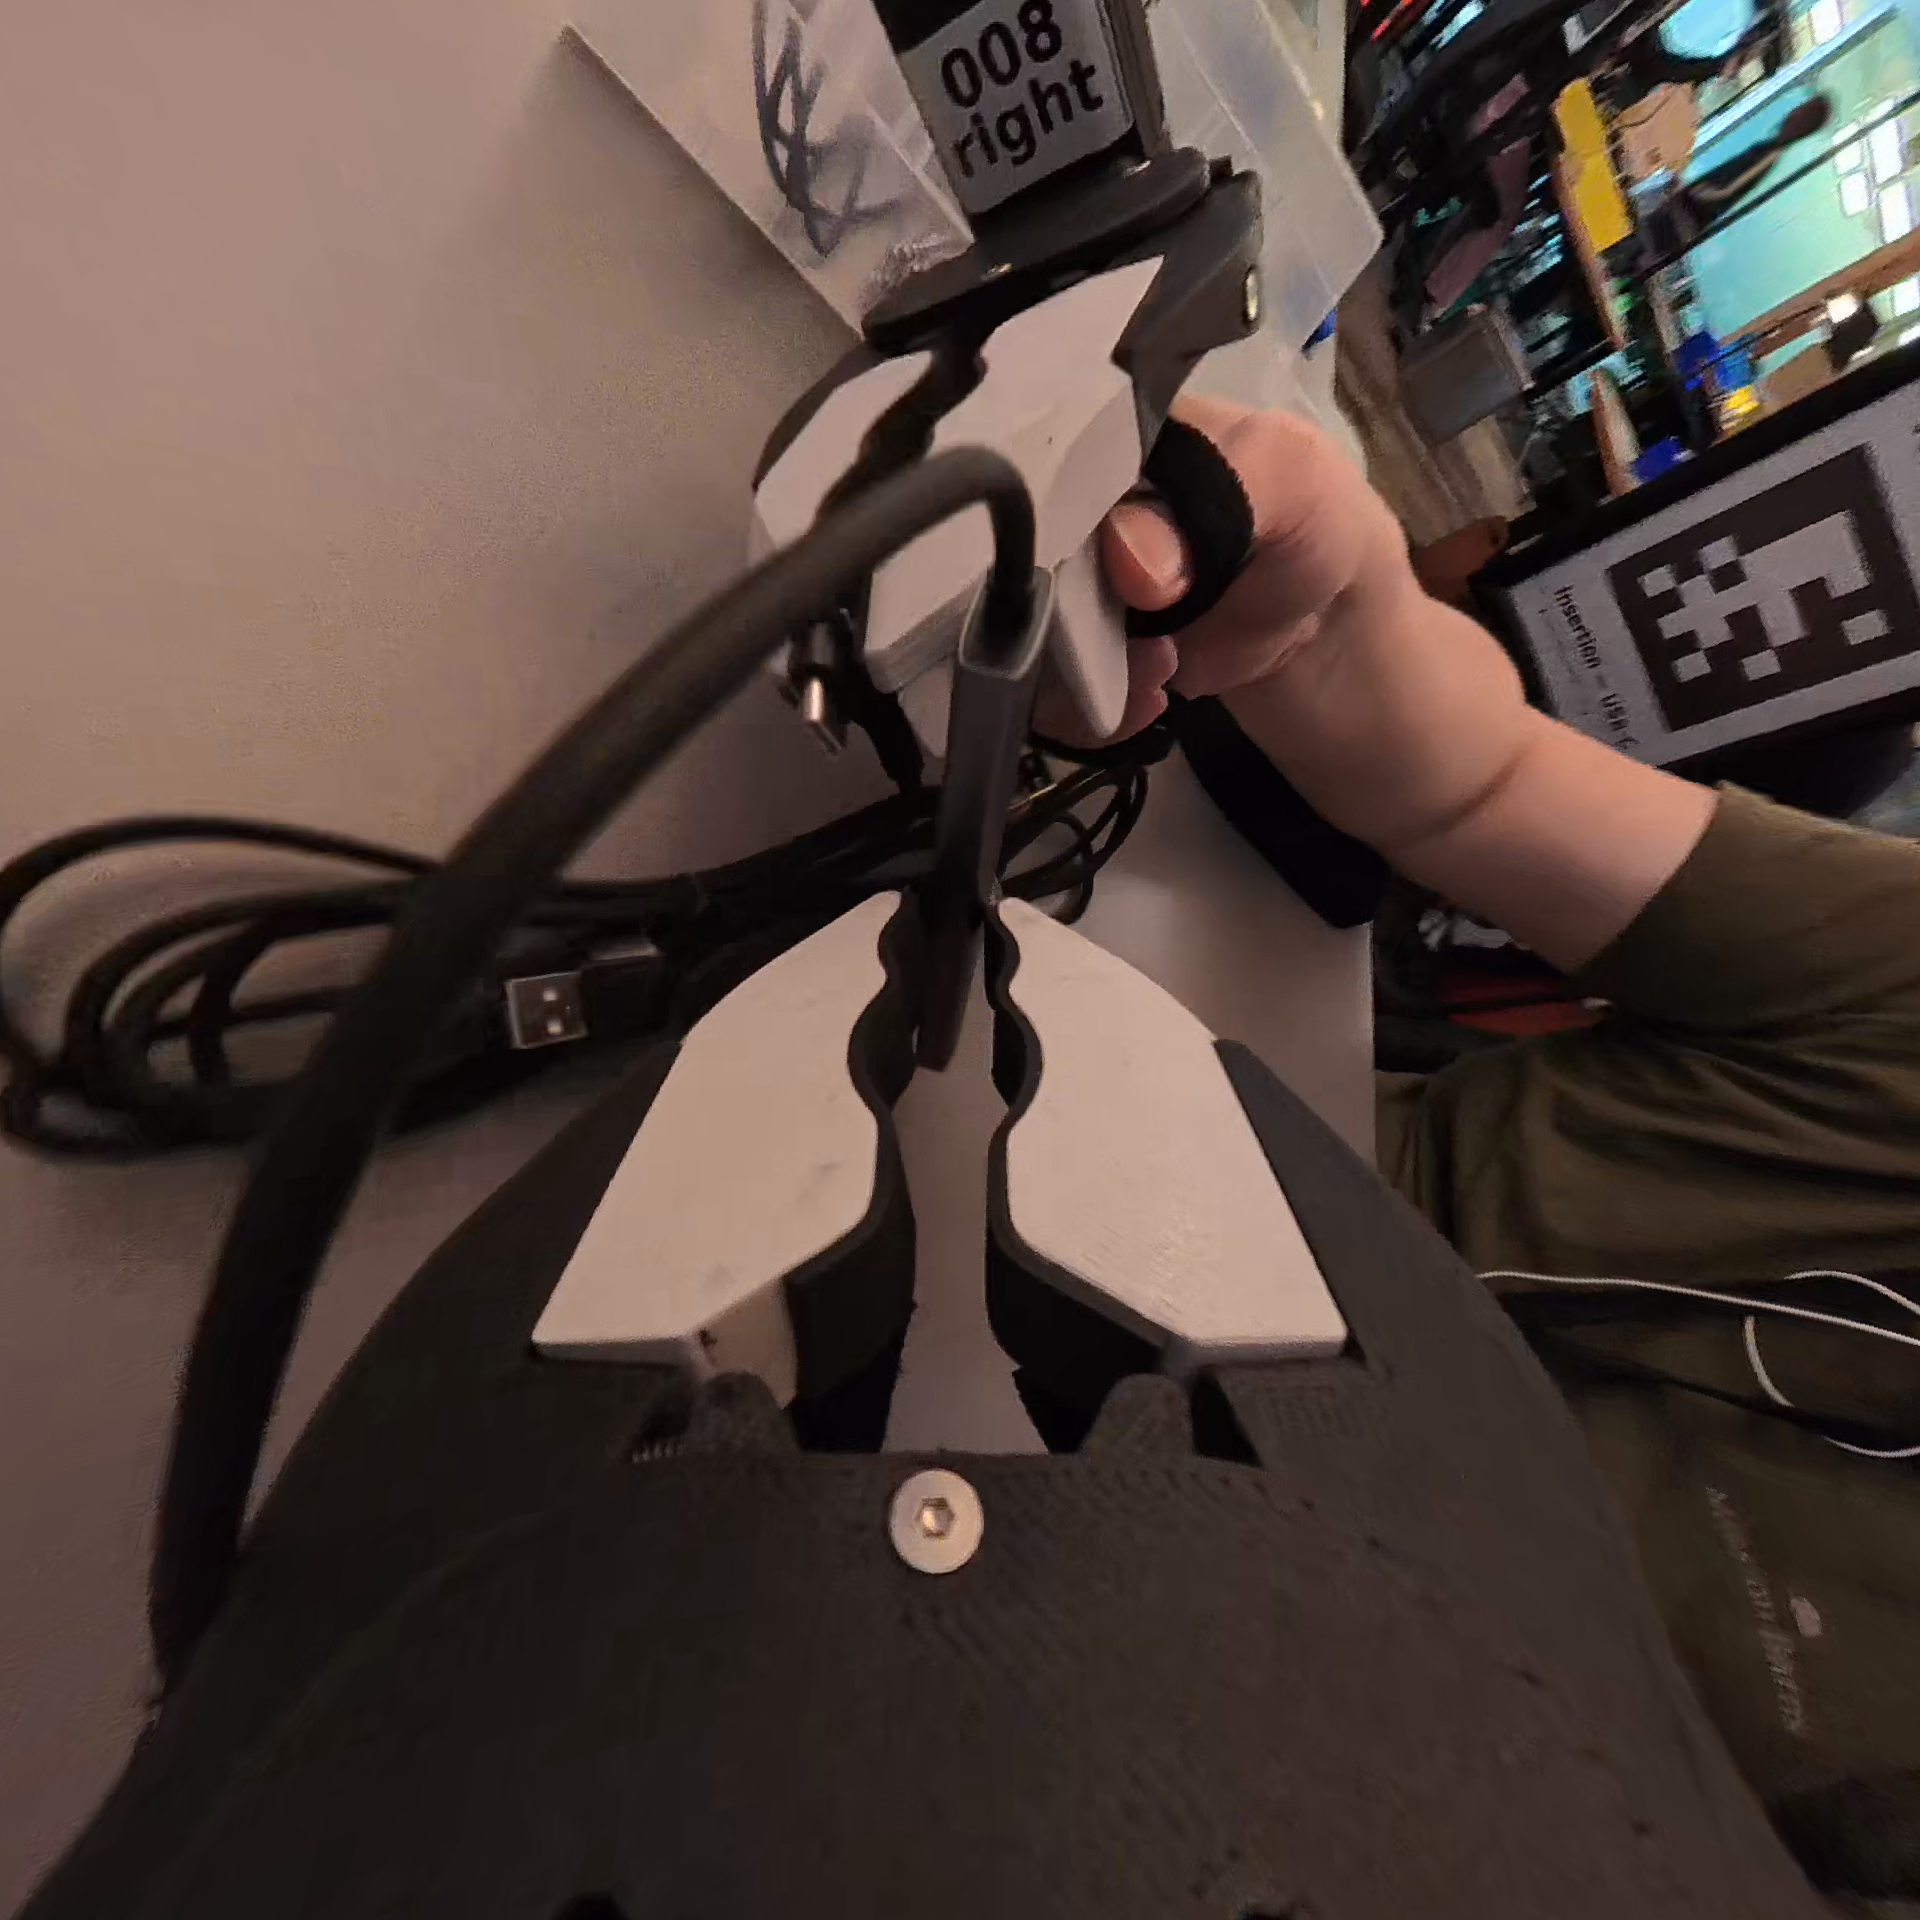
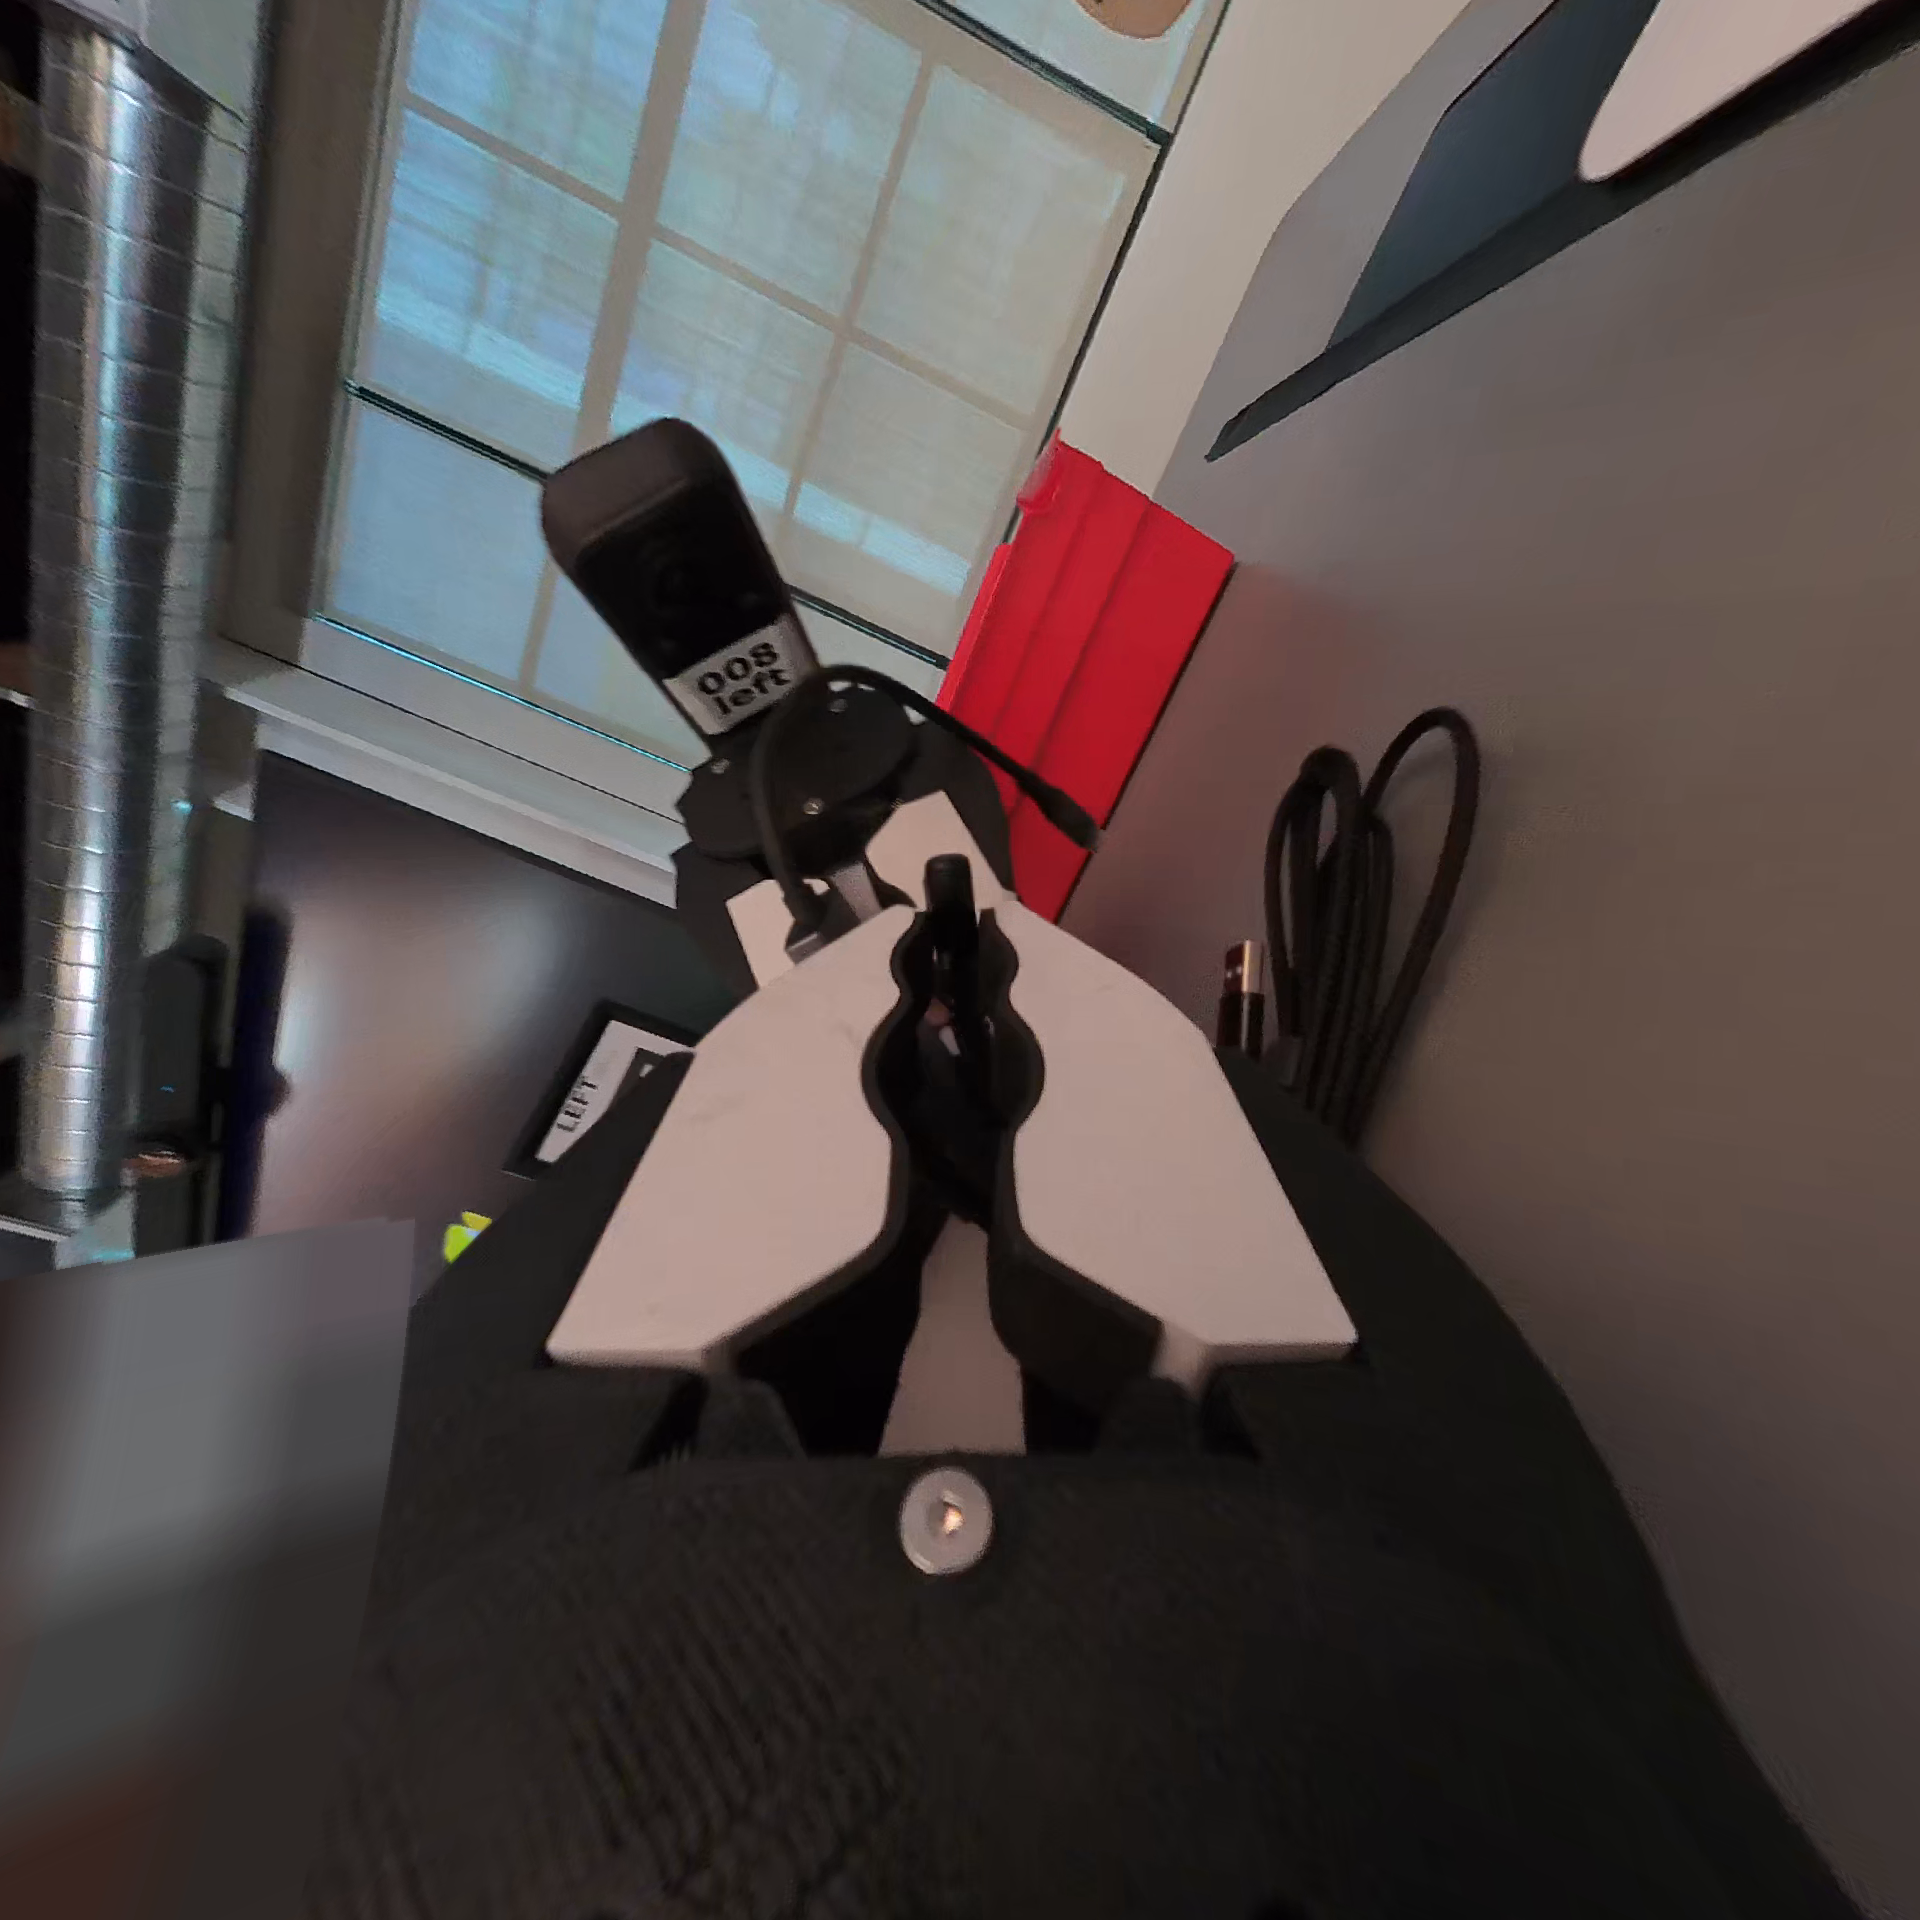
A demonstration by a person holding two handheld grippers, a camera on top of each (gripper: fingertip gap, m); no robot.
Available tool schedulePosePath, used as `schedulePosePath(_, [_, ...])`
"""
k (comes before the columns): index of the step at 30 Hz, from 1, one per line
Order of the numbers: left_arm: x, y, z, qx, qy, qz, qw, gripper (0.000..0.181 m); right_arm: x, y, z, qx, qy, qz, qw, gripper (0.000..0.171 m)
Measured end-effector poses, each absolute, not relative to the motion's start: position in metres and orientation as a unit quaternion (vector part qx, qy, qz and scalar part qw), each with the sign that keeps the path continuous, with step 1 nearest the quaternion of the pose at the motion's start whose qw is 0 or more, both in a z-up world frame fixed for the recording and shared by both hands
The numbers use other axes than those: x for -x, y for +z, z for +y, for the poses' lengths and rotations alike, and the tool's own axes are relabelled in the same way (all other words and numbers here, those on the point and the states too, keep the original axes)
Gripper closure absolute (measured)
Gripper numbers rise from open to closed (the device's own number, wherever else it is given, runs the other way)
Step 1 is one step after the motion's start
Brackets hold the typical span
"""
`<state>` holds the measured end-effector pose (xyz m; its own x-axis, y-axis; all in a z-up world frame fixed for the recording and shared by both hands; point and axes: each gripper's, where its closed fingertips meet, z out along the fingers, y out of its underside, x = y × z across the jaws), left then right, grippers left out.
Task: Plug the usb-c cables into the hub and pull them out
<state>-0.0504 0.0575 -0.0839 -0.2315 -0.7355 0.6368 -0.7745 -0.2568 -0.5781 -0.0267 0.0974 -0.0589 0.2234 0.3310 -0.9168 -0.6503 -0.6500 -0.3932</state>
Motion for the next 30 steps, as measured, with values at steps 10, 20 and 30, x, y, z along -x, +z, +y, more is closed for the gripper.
schedulePosePath(10, [0.031, -0.087, 0.048, -0.576, 0.571, -0.584, 0.016, 0.164, 0.025, -0.064, 0.096, 0.658, 0.636, 0.128, 0.382, 0.162])
schedulePosePath(20, [0.047, -0.108, 0.03, -0.527, 0.549, -0.647, 0.056, 0.159, 0.026, -0.068, 0.096, 0.662, 0.634, 0.125, 0.38, 0.163])
schedulePosePath(30, [0.07, -0.117, 0.01, -0.494, 0.526, -0.68, 0.133, 0.169, 0.032, -0.07, 0.094, 0.676, 0.627, 0.106, 0.372, 0.163])
